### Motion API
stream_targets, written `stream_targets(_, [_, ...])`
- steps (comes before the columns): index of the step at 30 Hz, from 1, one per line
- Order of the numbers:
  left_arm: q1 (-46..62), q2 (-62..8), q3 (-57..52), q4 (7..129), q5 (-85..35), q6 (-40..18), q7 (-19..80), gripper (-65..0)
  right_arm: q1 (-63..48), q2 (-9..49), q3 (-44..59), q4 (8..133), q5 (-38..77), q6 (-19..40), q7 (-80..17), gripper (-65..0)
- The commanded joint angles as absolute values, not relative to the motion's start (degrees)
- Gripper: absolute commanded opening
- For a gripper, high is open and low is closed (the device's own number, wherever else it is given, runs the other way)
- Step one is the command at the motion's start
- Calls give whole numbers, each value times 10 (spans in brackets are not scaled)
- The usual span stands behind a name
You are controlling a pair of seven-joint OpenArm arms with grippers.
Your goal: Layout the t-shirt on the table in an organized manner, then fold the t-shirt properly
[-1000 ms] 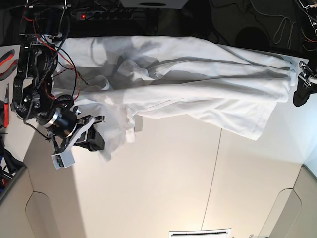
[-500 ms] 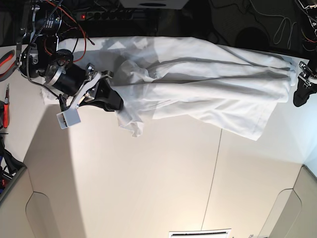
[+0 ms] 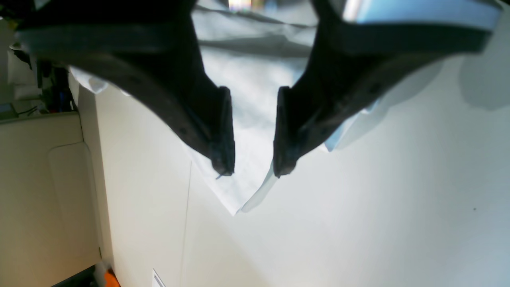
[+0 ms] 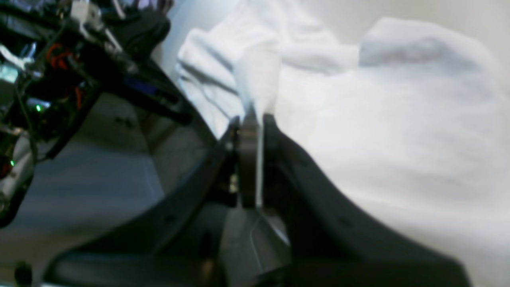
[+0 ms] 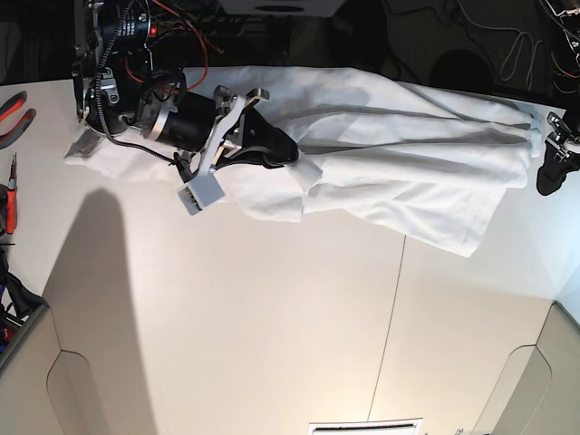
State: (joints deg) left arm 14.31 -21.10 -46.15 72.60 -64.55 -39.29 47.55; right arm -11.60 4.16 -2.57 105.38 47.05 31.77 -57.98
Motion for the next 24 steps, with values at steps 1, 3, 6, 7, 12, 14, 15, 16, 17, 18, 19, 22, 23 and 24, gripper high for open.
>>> stream_targets(1, [142, -224, -465, 735, -659, -400, 465, -443, -113, 43, -28, 1065, 479, 326, -574, -650])
stream_targets(3, [142, -224, -465, 735, -658, -400, 465, -443, -113, 43, -29, 1065, 472, 326, -585, -650])
stream_targets(6, [142, -224, -465, 735, -658, -400, 465, -443, -113, 43, -29, 1065, 462, 326, -605, -650])
stream_targets(7, [142, -224, -465, 735, -658, -400, 465, -443, -113, 43, -29, 1065, 459, 326, -612, -650])
stream_targets(12, [142, -224, -465, 735, -658, -400, 465, -443, -113, 43, -29, 1065, 458, 326, -637, -650])
stream_targets(14, [142, -224, -465, 735, -658, -400, 465, -443, -113, 43, -29, 1065, 458, 326, -642, -650])
stream_targets(15, [141, -224, -465, 735, -658, -400, 465, -443, -113, 43, -29, 1065, 458, 326, -642, -625])
stream_targets(16, [141, -224, -465, 735, -658, -400, 465, -443, -113, 43, -29, 1066, 458, 326, -641, -563])
stream_targets(17, [142, -224, -465, 735, -658, -400, 465, -443, -113, 43, -29, 1066, 459, 328, -641, -514])
stream_targets(18, [141, -224, -465, 735, -659, -400, 465, -443, -113, 43, -29, 1067, 460, 329, -640, -486])
stream_targets(19, [141, -224, -465, 735, -663, -400, 465, -443, -113, 43, -29, 1069, 465, 329, -638, -480])
stream_targets(22, [141, -224, -465, 736, -698, -400, 465, -443, -113, 43, -29, 1096, 498, 333, -638, -481])
stream_targets(23, [141, -224, -465, 736, -712, -400, 465, -443, -113, 42, -29, 1112, 500, 335, -638, -481])
stream_targets(24, [141, -224, -465, 736, -727, -400, 465, -443, -113, 42, -29, 1132, 499, 335, -637, -481])
